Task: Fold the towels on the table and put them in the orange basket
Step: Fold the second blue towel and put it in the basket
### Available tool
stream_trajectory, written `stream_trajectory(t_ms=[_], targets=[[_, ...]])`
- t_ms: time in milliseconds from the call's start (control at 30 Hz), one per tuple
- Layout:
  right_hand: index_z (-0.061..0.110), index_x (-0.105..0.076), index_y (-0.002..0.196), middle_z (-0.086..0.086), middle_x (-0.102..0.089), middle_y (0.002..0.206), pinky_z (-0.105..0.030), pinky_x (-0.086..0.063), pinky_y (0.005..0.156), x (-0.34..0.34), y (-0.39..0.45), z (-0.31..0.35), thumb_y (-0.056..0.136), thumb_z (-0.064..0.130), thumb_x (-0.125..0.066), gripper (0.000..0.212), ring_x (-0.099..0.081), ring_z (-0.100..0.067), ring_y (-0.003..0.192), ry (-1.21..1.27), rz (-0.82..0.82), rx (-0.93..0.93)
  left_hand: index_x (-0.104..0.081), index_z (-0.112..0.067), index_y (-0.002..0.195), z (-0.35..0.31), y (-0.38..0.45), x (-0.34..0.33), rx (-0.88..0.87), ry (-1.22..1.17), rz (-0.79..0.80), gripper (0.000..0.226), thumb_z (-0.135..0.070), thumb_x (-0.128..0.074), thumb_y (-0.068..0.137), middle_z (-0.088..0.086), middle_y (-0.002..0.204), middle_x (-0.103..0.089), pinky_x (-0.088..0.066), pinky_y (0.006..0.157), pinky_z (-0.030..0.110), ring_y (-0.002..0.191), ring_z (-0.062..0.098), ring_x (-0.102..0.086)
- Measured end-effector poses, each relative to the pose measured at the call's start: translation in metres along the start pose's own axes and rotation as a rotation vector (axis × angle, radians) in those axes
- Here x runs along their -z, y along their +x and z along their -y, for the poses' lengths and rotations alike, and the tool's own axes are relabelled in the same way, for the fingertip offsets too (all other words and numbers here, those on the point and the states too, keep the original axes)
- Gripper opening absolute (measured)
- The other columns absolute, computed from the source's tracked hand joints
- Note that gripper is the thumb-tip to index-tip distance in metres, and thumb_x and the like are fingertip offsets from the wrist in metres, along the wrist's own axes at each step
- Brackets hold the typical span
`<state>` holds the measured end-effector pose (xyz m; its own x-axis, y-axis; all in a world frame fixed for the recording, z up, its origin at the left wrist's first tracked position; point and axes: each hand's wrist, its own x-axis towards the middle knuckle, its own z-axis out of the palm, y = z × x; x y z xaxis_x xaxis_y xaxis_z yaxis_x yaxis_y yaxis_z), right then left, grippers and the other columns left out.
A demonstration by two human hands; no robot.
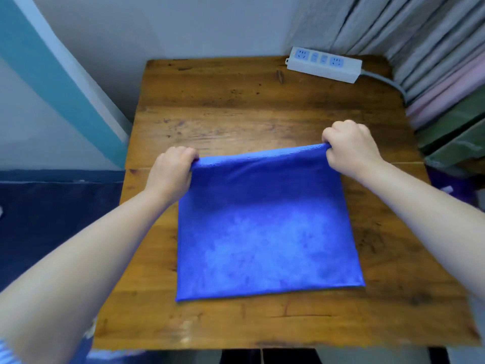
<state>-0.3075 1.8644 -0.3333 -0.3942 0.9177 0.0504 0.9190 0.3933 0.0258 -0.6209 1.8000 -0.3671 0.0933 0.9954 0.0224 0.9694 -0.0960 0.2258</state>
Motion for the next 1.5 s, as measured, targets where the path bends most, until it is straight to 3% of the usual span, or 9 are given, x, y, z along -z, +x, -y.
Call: stream_trajectory(t_ms=[67,167,300,467,700,1033,1167,1233,1500], targets=[[-0.007,-0.062,0.088,-0.025,-0.060,0.088,-0.038,-0.036,0.070,0.012,-0.029,0.005,0.075,-0.009,-0.048,0.019,-0.052,-0.039,0.086,-0.012,-0.003,0.009,-0.062,0.007,0.101,-0.004,-0.033,0.008,-0.079,-0.054,-0.062,0.027,0.013,-0.053,0.076,0.026,0.094,-0.061,-0.047,0.071,0.049,0.091,0.040,-0.055],[-0.009,-0.062,0.087,-0.027,-0.059,0.083,-0.040,-0.039,0.068,0.021,-0.068,0.009,0.073,-0.013,-0.051,0.018,-0.053,-0.041,0.082,-0.021,-0.025,0.022,-0.066,0.010,0.083,-0.010,-0.069,0.020,-0.287,-0.063,-0.124,0.022,0.022,-0.063,0.065,0.025,0.072,-0.063,-0.053,0.052,0.043,0.067,0.040,-0.061],[-0.011,-0.060,0.069,-0.028,-0.055,0.064,-0.042,-0.046,0.054,0.024,-0.115,0.011,0.056,-0.024,-0.058,0.018,-0.055,-0.042,0.060,0.043,-0.083,0.103,-0.066,0.009,0.071,-0.015,-0.100,0.031,-0.404,-0.014,-0.076,0.023,0.021,-0.074,0.054,0.020,0.062,-0.062,-0.052,0.048,0.032,0.055,0.034,-0.062],[-0.006,-0.056,0.057,-0.022,-0.051,0.053,-0.033,-0.043,0.041,0.011,-0.161,0.017,0.042,-0.025,-0.066,0.026,-0.052,-0.034,0.047,0.044,-0.068,0.202,-0.063,0.007,0.062,-0.023,-0.137,0.026,-0.427,-0.012,0.022,0.030,0.029,-0.069,0.043,0.019,0.058,-0.059,-0.049,0.041,0.026,0.050,0.030,-0.059],[-0.006,-0.053,0.053,-0.021,-0.048,0.050,-0.032,-0.042,0.040,-0.013,-0.203,0.026,0.040,-0.028,-0.064,0.028,-0.051,-0.032,0.045,0.078,-0.046,0.250,-0.059,0.000,0.056,-0.034,-0.176,0.004,-0.455,0.091,0.229,0.038,0.023,-0.075,0.029,0.014,0.053,-0.055,-0.037,0.032,0.019,0.043,0.026,-0.055],[-0.001,-0.050,0.051,-0.017,-0.047,0.049,-0.026,-0.038,0.039,-0.032,-0.220,0.033,0.058,-0.011,-0.040,0.015,-0.050,-0.029,0.043,0.094,-0.160,0.326,-0.056,-0.001,0.054,-0.029,-0.192,-0.008,-0.442,0.163,0.222,0.042,0.019,-0.077,0.022,0.014,0.053,-0.053,-0.036,0.034,0.020,0.042,0.027,-0.054],[0.002,-0.053,0.050,-0.014,-0.049,0.049,-0.025,-0.038,0.038,-0.045,-0.233,0.040,0.037,-0.019,-0.067,0.029,-0.051,-0.028,0.042,0.019,-0.066,0.285,-0.059,-0.002,0.054,-0.032,-0.204,-0.014,-0.385,0.282,0.303,0.043,0.015,-0.079,0.021,0.015,0.053,-0.055,-0.040,0.033,0.026,0.043,0.031,-0.055],[0.003,-0.053,0.050,-0.014,-0.050,0.049,-0.025,-0.038,0.038,-0.052,-0.239,0.042,0.037,-0.018,-0.065,0.027,-0.050,-0.027,0.041,0.023,-0.040,0.278,-0.060,0.000,0.057,-0.031,-0.210,-0.020,-0.368,0.287,0.359,0.036,0.014,-0.079,0.030,0.018,0.057,-0.057,-0.044,0.037,0.031,0.049,0.034,-0.058],[0.005,-0.052,0.052,-0.012,-0.049,0.050,-0.026,-0.036,0.038,-0.053,-0.244,0.044,0.045,-0.005,-0.045,0.014,-0.049,-0.028,0.042,-0.002,-0.033,0.246,-0.057,-0.009,0.045,-0.039,-0.226,-0.027,-0.300,0.331,0.274,0.044,-0.002,-0.083,0.010,0.007,0.048,-0.054,-0.036,0.035,0.019,0.039,0.024,-0.054]])
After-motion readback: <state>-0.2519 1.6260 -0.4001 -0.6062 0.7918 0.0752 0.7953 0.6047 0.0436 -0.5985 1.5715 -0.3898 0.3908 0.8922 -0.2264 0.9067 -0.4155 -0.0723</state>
